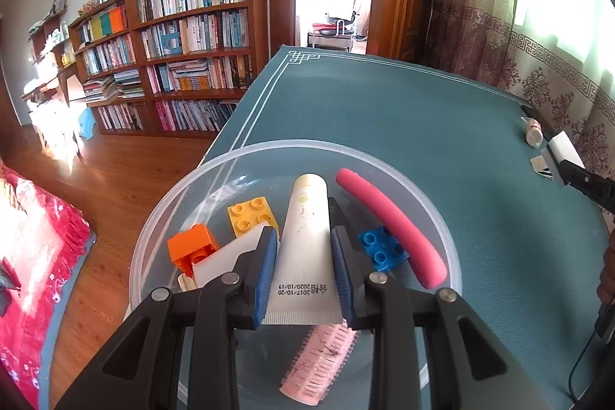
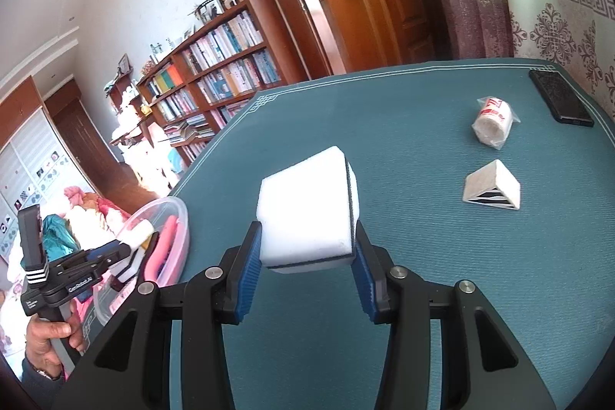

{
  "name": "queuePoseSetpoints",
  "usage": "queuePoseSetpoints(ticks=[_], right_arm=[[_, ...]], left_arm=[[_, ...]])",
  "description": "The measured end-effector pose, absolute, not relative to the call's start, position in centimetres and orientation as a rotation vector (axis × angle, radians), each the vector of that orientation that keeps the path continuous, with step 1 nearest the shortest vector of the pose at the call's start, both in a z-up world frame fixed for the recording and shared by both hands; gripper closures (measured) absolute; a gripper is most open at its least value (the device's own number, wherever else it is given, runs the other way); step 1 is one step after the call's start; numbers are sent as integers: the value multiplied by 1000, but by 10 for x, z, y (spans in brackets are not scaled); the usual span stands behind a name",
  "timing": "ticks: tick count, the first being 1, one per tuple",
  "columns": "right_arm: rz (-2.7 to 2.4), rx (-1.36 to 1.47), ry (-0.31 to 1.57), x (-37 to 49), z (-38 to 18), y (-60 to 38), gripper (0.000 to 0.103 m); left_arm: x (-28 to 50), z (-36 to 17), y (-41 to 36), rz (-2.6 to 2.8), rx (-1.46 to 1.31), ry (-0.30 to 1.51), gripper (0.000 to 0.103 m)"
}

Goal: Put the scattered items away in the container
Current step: 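Carry the tube and sponge over the clear bowl and open both tools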

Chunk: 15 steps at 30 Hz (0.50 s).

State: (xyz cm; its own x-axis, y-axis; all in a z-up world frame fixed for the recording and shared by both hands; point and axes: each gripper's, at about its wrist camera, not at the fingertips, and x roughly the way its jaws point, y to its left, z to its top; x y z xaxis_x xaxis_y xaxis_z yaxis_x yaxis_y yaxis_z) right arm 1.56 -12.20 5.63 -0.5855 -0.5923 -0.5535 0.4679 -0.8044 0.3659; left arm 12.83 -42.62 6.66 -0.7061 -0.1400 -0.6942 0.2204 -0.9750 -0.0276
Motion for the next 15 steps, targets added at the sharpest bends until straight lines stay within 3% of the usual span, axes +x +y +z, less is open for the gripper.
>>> queuePoseSetpoints(ticks=[5, 15], right_arm=[[-2267, 896, -205, 36, 62, -157, 57], [-2108, 905, -99, 70, 56, -234, 57]], left_arm=[[126, 65, -433, -2729, 1096, 183, 69], [138, 67, -446, -2751, 1045, 231, 32]])
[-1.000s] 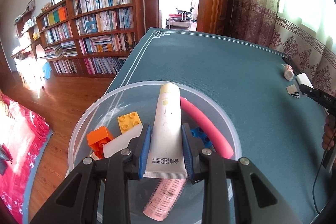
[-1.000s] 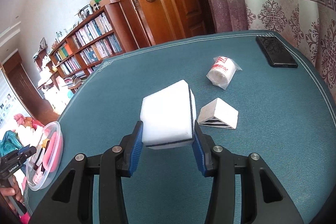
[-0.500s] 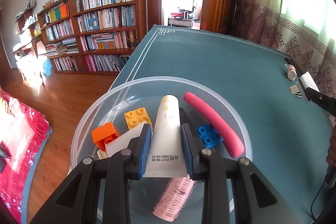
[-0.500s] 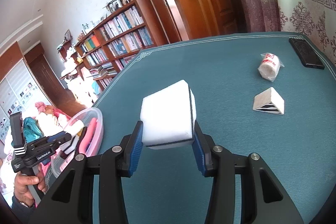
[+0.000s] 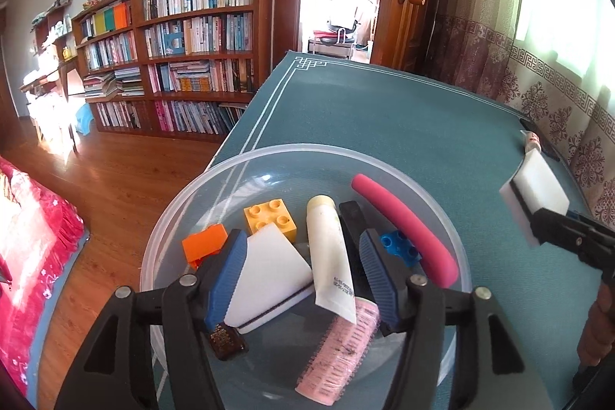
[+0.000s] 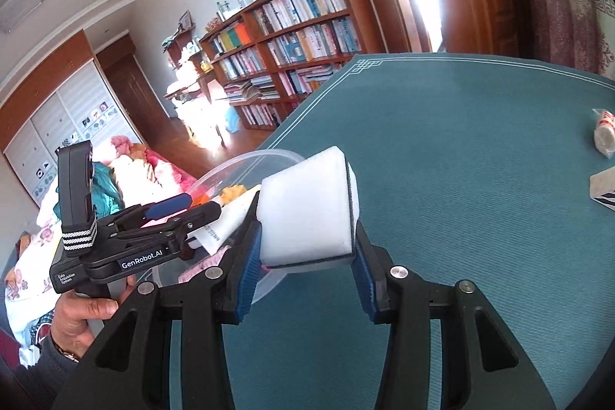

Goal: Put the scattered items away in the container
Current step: 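Carry the tube and sponge over the clear bowl and open both tools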

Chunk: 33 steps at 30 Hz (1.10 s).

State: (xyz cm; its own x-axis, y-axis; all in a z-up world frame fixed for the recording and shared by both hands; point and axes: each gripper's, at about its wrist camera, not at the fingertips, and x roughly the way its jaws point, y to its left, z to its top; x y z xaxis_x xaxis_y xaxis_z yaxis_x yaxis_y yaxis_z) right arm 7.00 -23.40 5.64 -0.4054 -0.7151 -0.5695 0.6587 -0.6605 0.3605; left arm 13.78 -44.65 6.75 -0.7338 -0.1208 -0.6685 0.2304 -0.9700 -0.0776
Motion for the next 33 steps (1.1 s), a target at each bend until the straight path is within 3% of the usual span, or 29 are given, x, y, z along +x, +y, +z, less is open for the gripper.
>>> queuePoseSetpoints(ticks=[2, 12, 19, 24, 33], right_arm=[[-2090, 907, -86, 73, 55, -246, 56], [-2025, 883, 20, 91, 50, -297, 53], [-2012, 860, 118, 99, 42, -322, 45], [-2029, 840, 169, 104, 38, -321, 39], [-2072, 835, 153, 95, 44, -303, 39]], left_arm=[[141, 70, -451, -2743, 1022, 247, 24], [155, 79, -477, -2689, 926, 252, 16], [161, 78, -486, -2659, 886, 306, 1], [162, 77, -492, -2644, 882, 336, 1], [162, 76, -482, -2651, 900, 305, 1]])
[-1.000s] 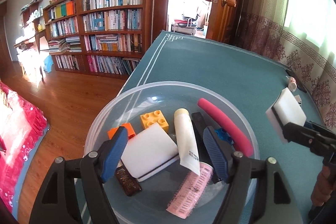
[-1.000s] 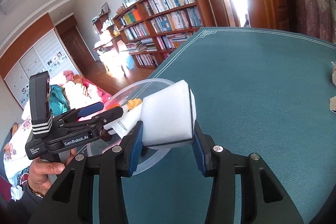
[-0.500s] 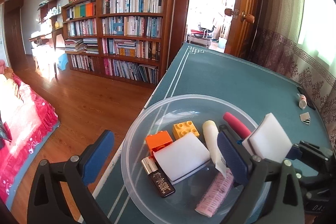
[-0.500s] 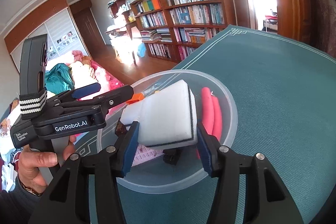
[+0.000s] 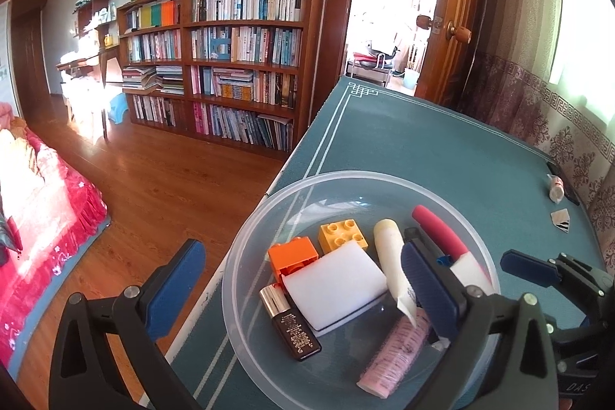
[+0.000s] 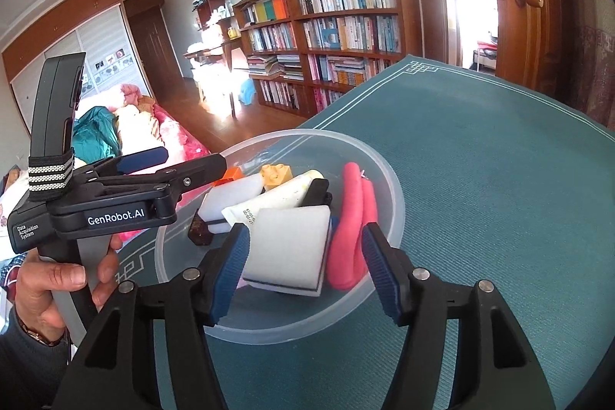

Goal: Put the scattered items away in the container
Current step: 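Carry the tube and sponge over the clear bowl and open both tools, then move both tools back over the table toward the wedge block and wrapped roll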

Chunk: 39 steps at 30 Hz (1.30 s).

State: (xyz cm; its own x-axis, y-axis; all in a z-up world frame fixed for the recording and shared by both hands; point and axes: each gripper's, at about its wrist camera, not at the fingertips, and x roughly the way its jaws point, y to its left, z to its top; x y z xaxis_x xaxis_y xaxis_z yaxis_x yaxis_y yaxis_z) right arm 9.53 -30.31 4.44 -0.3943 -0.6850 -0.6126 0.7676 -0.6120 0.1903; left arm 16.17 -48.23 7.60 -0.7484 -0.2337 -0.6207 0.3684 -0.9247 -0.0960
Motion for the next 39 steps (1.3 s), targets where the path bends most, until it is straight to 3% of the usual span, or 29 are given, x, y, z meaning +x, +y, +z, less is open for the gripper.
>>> queuePoseSetpoints(ticks=[16, 39], right_arm=[[-2222, 872, 66, 72, 46, -234, 39], [-2473, 948, -38, 33, 38, -111, 39]], left_arm=[[136, 79, -410, -2744, 966, -7, 1], [102, 85, -316, -2885, 1028, -240, 1]])
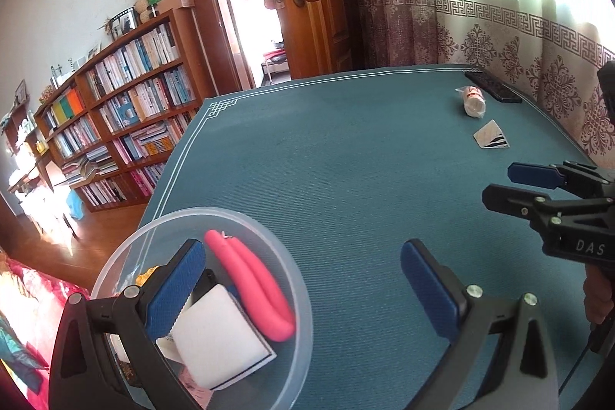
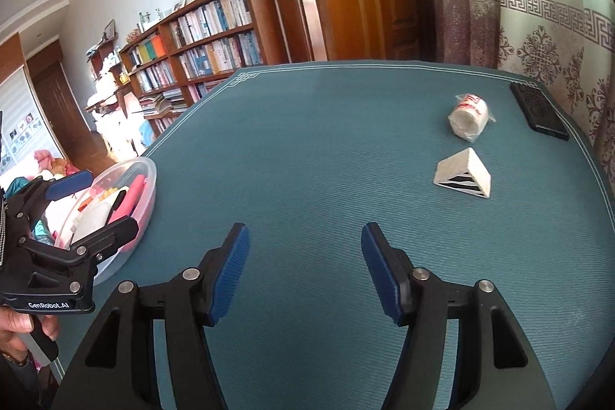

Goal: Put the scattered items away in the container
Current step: 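Move both tools back over the table toward the wedge block and wrapped roll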

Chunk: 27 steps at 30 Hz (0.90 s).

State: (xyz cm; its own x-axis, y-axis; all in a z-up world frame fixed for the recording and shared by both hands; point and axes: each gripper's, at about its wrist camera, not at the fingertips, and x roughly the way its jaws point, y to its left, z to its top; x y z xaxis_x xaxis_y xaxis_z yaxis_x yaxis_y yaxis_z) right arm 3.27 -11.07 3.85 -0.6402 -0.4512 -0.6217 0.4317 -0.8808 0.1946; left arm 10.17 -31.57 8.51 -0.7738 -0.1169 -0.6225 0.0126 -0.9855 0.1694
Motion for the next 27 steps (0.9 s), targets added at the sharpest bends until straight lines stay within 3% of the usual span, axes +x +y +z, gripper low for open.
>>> queuePoseSetpoints(ticks=[18, 27], right_arm=[[-2673, 997, -201, 0, 33, -24, 39], [-2672, 1060, -231, -12, 24, -14, 39]], left_arm=[[65, 79, -242, -2977, 1114, -364, 1], [44, 77, -225, -3014, 1166, -341, 1]])
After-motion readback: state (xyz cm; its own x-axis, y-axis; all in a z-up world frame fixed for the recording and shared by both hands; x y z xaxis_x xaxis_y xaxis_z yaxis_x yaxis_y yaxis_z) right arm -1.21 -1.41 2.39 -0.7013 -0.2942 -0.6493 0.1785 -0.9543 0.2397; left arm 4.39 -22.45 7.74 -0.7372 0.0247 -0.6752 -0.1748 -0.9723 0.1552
